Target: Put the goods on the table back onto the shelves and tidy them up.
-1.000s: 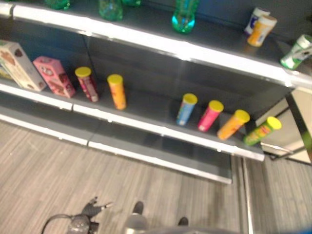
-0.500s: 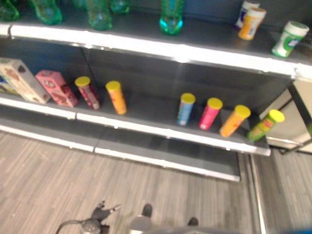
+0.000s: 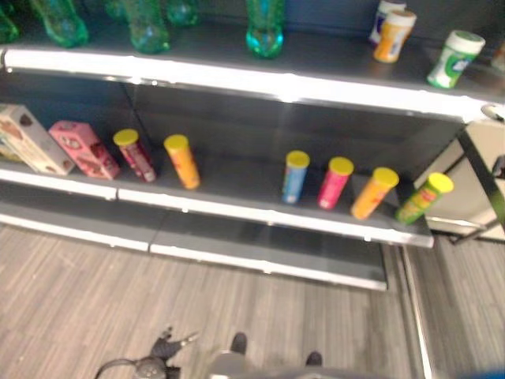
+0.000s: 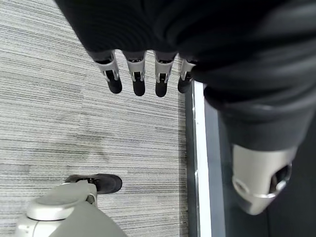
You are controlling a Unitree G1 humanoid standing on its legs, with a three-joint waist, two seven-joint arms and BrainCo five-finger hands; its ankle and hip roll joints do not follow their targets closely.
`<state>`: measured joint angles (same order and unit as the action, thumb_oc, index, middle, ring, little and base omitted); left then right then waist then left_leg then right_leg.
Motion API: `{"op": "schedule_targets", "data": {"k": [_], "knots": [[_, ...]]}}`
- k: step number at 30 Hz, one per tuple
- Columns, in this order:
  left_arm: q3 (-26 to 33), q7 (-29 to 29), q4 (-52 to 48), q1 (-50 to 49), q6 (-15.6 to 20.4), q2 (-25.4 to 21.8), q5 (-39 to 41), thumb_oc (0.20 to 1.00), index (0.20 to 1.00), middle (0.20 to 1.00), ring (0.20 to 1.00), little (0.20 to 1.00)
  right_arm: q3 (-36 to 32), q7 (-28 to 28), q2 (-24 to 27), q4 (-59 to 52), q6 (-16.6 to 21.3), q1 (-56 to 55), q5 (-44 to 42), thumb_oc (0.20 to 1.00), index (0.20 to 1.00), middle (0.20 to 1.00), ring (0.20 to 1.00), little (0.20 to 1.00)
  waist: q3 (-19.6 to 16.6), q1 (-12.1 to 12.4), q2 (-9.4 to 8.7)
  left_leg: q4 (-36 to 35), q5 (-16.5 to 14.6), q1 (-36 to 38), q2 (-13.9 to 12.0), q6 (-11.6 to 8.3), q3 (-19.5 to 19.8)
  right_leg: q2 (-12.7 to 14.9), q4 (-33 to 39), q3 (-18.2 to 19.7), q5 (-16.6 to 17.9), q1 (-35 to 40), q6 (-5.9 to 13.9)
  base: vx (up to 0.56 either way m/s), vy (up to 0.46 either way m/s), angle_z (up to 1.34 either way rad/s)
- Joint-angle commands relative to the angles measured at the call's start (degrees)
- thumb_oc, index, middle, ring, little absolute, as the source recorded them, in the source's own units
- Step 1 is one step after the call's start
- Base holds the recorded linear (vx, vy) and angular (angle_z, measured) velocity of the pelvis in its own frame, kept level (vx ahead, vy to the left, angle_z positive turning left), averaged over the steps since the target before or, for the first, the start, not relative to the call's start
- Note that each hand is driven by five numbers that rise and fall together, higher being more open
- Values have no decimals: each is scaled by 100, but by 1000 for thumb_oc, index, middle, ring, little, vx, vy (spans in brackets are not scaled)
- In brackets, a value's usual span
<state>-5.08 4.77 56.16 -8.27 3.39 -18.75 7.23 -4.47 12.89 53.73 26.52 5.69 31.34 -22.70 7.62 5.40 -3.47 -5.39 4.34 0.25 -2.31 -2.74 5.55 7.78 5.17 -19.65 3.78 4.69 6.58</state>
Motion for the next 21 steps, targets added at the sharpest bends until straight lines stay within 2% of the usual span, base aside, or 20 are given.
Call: {"op": "schedule_targets", "data": {"k": [1, 6, 10, 21], "knots": [[-232, 47, -19, 296, 50, -319, -126, 1000, 1000, 1000, 1000, 1000, 352, -4, 289, 3, 317, 742, -301, 1000, 1000, 1000, 1000, 1000, 39, 316, -196, 39, -753, 314, -125, -249, -304, 394, -103, 33, -296, 273, 473, 0, 0, 0], [-267, 56, 4, 286, 43, -316, -125, 1000, 1000, 1000, 1000, 1000, 426, -41, 378, 106, 285, 915, -442, 1000, 1000, 1000, 1000, 1000, 25, 337, -210, 39, -749, 316, -124, -246, -272, 403, -128, 6, -304, 275, 472, 3, 2, 2], [-319, 48, 4, 293, 39, -340, -92, 1000, 1000, 1000, 1000, 1000, 751, -163, 472, 444, 215, 1298, -625, 1000, 1000, 1000, 1000, 1000, 33, 368, -239, 39, -748, 324, -131, -250, -253, 408, -156, -9, -311, 272, 470, 0, 0, 0], [-376, 91, 2, 342, 15, -355, 65, 1000, 1000, 1000, 1000, 1000, 1409, -295, 258, 818, 52, 2014, -850, 1000, 1000, 1000, 1000, 1000, 61, 416, -295, 39, -712, 284, -136, -260, -206, 404, -189, -57, -314, 261, 452, -1, 3, 6]]}}
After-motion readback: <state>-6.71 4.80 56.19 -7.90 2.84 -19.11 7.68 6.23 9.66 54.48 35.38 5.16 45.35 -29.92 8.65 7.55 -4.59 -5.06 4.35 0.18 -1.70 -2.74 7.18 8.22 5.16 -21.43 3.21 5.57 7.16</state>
